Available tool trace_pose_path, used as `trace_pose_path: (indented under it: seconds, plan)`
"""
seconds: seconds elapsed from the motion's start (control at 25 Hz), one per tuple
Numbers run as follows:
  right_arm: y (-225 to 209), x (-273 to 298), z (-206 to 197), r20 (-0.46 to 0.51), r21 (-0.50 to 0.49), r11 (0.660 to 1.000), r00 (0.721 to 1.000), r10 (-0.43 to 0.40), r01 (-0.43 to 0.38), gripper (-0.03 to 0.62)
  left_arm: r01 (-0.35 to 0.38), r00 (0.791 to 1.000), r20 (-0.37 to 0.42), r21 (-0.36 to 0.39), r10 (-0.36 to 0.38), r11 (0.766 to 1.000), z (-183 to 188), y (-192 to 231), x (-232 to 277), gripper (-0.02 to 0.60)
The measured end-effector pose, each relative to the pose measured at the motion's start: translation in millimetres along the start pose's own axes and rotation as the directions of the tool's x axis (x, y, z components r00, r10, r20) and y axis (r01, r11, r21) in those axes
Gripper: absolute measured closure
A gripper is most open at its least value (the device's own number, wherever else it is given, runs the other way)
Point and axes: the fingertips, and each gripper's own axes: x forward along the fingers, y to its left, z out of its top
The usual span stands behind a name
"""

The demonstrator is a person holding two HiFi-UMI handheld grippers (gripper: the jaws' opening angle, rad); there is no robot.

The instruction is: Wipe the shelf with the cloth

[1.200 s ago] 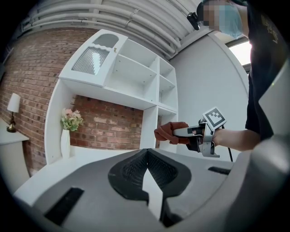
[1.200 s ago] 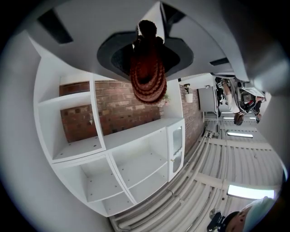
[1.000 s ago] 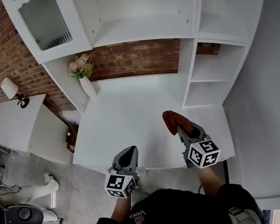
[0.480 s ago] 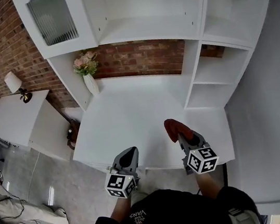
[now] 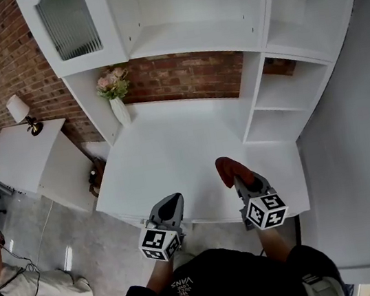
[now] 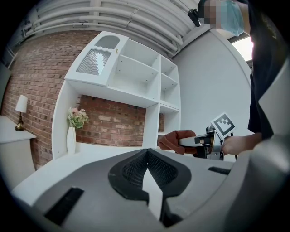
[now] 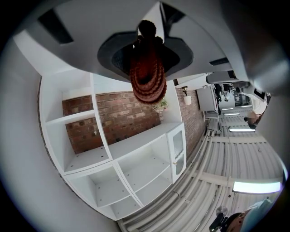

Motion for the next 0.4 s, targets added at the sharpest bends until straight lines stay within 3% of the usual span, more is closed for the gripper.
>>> trace_pose_path:
  seconds: [0.4]
  plan:
    - [1.2,-3.3,4.0,-0.006,-0.006,1.000,1.000,0.007,-0.007,0.499,0.000,1.000,-0.003,0.010,0.000,1.000,4.9,-4.1,-0.1,0.575]
